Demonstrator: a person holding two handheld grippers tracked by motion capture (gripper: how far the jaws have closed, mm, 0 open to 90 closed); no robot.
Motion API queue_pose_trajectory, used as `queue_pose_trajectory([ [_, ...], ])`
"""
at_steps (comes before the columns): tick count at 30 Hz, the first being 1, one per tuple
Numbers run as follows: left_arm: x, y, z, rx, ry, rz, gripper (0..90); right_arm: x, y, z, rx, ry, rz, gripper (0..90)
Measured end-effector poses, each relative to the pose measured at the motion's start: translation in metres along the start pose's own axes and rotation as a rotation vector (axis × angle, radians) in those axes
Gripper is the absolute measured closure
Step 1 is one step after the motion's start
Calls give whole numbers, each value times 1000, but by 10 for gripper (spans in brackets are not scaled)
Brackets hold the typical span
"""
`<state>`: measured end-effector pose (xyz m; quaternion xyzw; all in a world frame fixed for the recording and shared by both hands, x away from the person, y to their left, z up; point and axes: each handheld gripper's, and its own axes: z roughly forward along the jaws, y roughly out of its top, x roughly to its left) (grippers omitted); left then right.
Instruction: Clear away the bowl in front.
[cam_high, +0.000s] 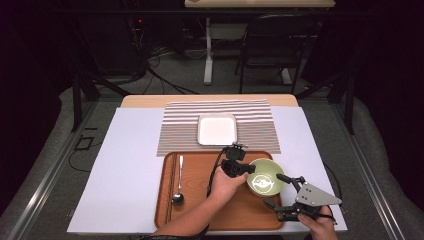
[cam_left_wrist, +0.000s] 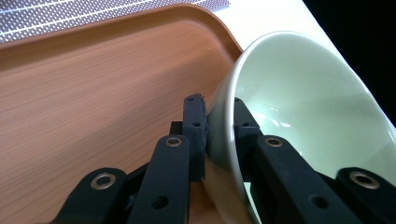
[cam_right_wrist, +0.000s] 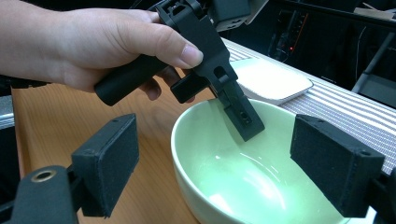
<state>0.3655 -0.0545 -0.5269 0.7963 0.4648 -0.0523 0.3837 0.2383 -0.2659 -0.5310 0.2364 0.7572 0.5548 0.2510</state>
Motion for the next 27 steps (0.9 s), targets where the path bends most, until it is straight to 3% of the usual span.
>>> queue_pose_trajectory([
  [15, 2, -3, 5, -19, -34, -25, 780, 1, 0, 0, 3, 0, -2, 149],
  [27, 6, -5, 6, -9, -69, -58, 687, 1, 0, 0, 4, -1, -2, 149],
])
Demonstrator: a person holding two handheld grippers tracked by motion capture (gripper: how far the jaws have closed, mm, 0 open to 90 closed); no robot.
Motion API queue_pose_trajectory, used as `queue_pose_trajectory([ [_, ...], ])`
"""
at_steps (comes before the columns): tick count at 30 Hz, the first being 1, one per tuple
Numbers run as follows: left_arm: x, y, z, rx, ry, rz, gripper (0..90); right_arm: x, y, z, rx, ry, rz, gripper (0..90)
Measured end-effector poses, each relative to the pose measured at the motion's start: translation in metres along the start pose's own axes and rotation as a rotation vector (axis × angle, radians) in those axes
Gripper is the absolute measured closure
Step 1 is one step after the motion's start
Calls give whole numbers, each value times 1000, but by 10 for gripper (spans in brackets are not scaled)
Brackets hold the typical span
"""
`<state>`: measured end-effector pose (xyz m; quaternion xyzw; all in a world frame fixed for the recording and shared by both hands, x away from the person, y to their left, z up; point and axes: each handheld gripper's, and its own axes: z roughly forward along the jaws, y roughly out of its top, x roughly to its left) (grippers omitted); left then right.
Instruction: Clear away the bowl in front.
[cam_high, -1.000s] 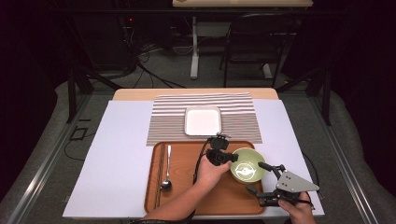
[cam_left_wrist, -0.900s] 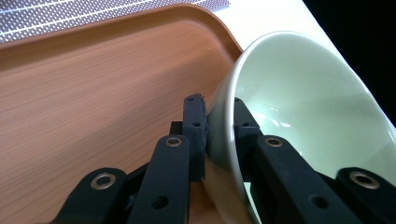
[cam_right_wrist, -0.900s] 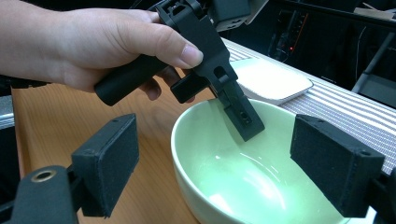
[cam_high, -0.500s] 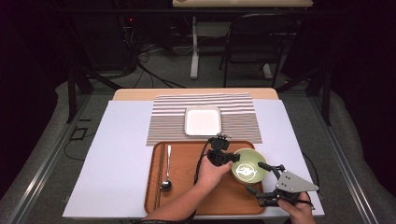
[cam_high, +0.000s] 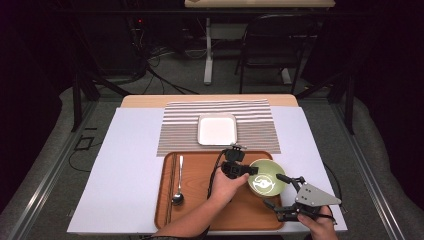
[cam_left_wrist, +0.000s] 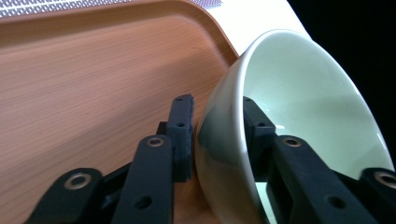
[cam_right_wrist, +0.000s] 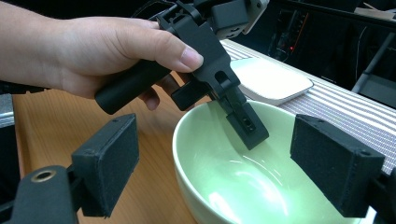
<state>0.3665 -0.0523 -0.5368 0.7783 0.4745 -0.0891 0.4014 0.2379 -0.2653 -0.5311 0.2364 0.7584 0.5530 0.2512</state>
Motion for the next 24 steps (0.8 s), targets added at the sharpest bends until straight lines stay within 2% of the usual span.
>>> queue_pose_trajectory([
  [11, 4, 2, -7, -16, 1, -21, 562, 0, 0, 0, 2, 0, -2, 149],
  [22, 7, 9, -28, -53, 3, -22, 549, 0, 0, 0, 2, -2, -1, 149],
  [24, 8, 13, -35, -62, -11, -32, 548, 0, 0, 0, 2, -2, -2, 149],
])
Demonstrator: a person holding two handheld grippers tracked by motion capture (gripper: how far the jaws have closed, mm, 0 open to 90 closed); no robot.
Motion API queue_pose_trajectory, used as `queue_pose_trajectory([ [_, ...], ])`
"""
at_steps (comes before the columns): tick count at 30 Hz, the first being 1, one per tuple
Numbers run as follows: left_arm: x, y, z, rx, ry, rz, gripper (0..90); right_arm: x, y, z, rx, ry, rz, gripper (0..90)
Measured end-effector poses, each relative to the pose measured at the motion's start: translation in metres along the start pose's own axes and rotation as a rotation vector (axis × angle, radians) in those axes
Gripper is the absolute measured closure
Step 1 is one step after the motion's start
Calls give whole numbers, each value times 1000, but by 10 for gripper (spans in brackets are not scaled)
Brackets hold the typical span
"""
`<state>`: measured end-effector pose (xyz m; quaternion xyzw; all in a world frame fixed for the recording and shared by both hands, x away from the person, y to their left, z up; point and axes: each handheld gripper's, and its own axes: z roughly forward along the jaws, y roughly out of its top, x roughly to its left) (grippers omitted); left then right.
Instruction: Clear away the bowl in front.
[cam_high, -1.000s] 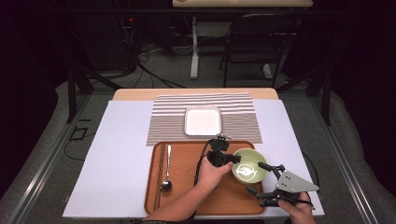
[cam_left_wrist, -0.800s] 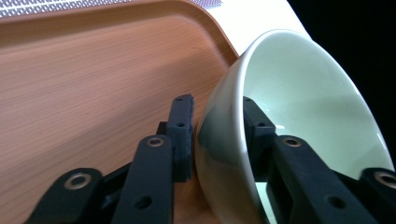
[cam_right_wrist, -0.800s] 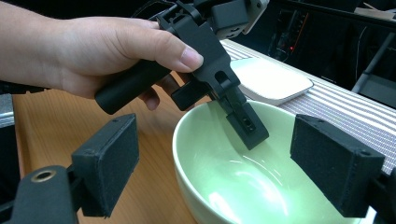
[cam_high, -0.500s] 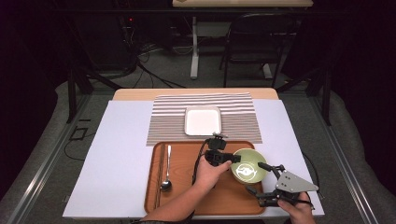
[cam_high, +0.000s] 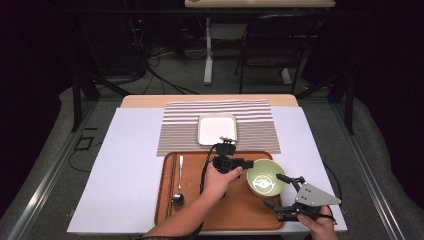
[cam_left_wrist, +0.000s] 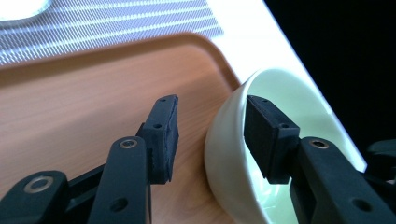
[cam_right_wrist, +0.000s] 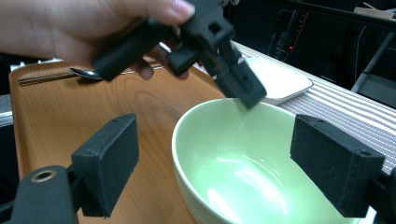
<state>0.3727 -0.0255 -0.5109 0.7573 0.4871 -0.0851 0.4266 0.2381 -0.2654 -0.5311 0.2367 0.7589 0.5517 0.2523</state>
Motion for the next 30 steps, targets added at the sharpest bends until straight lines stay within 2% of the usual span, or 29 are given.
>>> queue_pose_trajectory([
  [1, 0, 2, -3, -5, -5, -2, 547, 0, 0, 0, 1, 0, 2, 149],
  [6, 6, 11, -16, -38, 30, 8, 543, 0, 0, 0, 1, 0, -1, 149],
  [24, 42, 26, -43, -93, 137, -41, 524, 0, 0, 0, 3, -4, -2, 149],
  [30, 57, 31, -54, -120, 174, -69, 517, 0, 0, 0, 4, -5, -8, 149],
])
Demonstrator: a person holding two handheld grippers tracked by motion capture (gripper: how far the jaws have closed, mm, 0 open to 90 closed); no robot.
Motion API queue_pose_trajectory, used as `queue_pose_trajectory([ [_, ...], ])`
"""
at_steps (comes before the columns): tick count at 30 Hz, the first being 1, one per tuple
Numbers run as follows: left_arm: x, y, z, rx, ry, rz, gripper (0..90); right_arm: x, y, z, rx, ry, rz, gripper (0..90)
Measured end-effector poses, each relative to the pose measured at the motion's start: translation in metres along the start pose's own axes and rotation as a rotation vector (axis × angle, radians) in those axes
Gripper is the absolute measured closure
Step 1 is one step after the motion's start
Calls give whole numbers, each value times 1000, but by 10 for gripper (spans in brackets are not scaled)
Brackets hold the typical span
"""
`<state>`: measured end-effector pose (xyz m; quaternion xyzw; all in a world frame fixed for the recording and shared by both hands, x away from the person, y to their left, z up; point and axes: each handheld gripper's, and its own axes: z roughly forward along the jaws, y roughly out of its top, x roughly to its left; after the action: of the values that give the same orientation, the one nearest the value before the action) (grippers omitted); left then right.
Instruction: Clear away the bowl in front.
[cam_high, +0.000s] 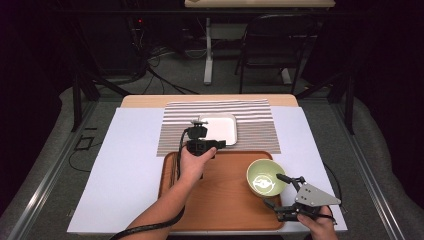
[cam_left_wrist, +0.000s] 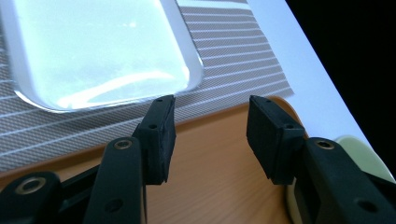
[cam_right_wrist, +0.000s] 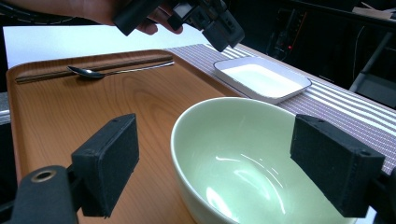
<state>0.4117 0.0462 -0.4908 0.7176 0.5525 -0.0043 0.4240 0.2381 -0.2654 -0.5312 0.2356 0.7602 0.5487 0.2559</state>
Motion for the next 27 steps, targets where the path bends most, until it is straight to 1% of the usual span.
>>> queue_pose_trajectory([
  [7, 17, 9, -2, -21, 36, -29, 514, 0, 0, 1, 1, -1, 1, 149],
  [10, 26, 14, -3, -33, 52, -54, 514, 0, 0, 0, 1, -1, 0, 149],
  [13, 35, 20, -5, -43, 73, -69, 518, 0, 0, 0, 1, 0, 3, 149],
  [16, 43, 26, -7, -58, 103, -79, 519, 0, 0, 1, 1, 0, 3, 149],
  [17, 46, 29, -9, -59, 111, -90, 521, 0, 0, 1, 1, 0, 2, 149],
  [19, 51, 33, -10, -69, 120, -106, 523, 0, 0, 1, 1, 0, 2, 149],
  [22, 57, 38, -12, -80, 139, -122, 527, 0, 0, 1, 2, 0, 2, 149],
  [23, 59, 40, -13, -86, 147, -122, 528, 0, 0, 1, 2, 0, 3, 149],
  [27, 66, 45, -13, -84, 171, -140, 531, 0, 0, 1, 2, 0, 2, 149],
])
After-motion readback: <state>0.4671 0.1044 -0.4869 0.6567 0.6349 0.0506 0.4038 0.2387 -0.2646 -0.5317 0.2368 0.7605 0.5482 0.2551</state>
